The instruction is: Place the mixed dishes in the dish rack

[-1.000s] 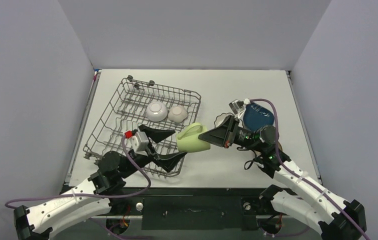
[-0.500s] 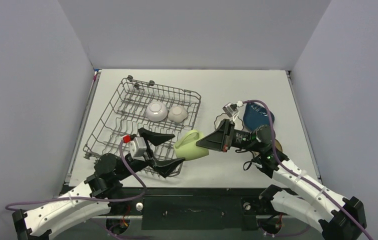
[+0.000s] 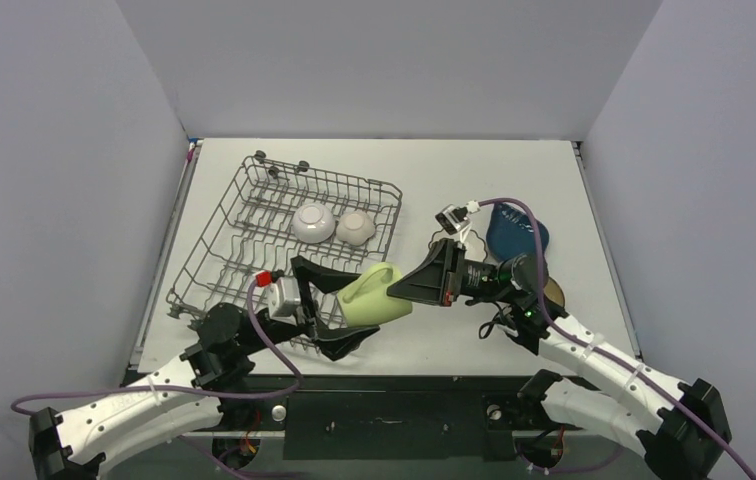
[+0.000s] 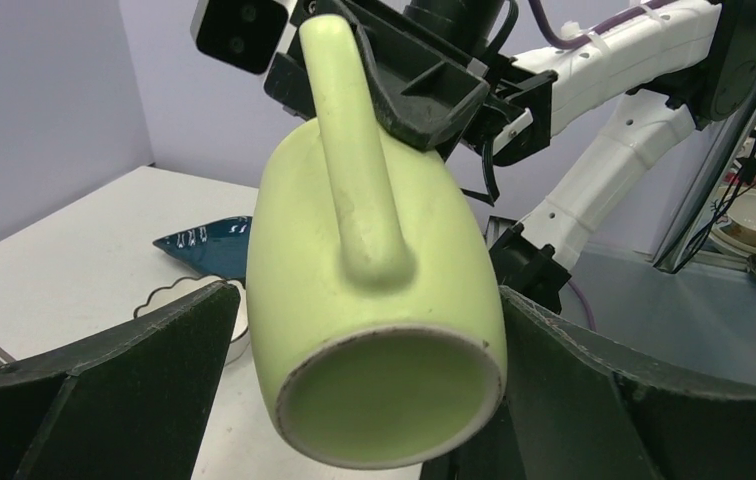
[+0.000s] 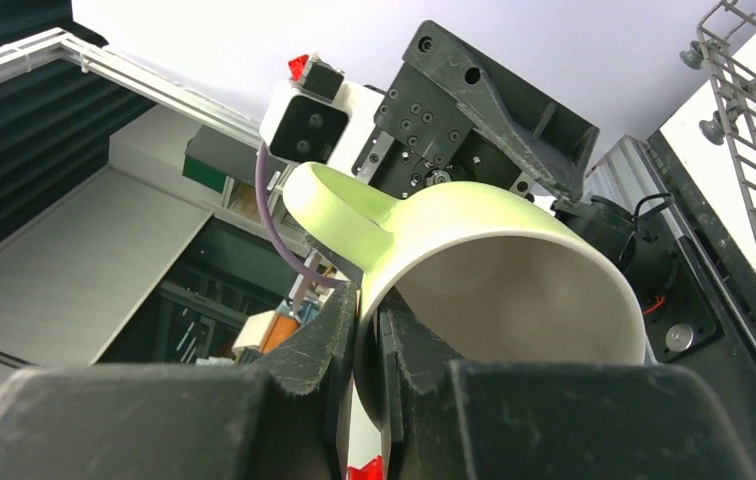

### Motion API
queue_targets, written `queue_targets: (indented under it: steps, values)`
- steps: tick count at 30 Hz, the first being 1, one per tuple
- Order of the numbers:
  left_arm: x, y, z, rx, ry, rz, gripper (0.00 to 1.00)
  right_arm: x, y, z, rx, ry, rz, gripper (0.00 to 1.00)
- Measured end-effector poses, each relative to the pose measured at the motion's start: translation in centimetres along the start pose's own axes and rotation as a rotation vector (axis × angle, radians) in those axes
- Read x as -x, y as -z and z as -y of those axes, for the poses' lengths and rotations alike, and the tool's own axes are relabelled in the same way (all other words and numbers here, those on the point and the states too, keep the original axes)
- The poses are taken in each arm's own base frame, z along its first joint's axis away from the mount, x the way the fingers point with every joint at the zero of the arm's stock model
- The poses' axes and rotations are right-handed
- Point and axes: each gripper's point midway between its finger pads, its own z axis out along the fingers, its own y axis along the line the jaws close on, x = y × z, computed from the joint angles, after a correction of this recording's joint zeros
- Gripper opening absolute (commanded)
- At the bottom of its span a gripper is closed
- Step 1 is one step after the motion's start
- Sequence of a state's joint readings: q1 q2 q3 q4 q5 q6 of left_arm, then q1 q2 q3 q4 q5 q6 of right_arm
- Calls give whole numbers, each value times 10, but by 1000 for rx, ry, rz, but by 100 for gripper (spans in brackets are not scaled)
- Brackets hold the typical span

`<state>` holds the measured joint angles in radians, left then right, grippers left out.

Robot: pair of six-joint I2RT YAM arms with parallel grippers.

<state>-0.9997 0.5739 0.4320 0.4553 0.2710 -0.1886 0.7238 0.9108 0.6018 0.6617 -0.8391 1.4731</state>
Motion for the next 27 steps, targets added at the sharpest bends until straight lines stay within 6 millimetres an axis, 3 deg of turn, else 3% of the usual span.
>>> queue_targets:
  steps: [10,24,27]
  values:
    - [10,-3,3,-12,28,42,98,-3,-6,2,14,-24,-16,0]
    - [7,-5,3,-12,53,37,100,-1,-11,-1,40,-19,-6,0]
    - [7,-5,3,-12,53,36,92,-1,-11,-1,39,-20,-6,0]
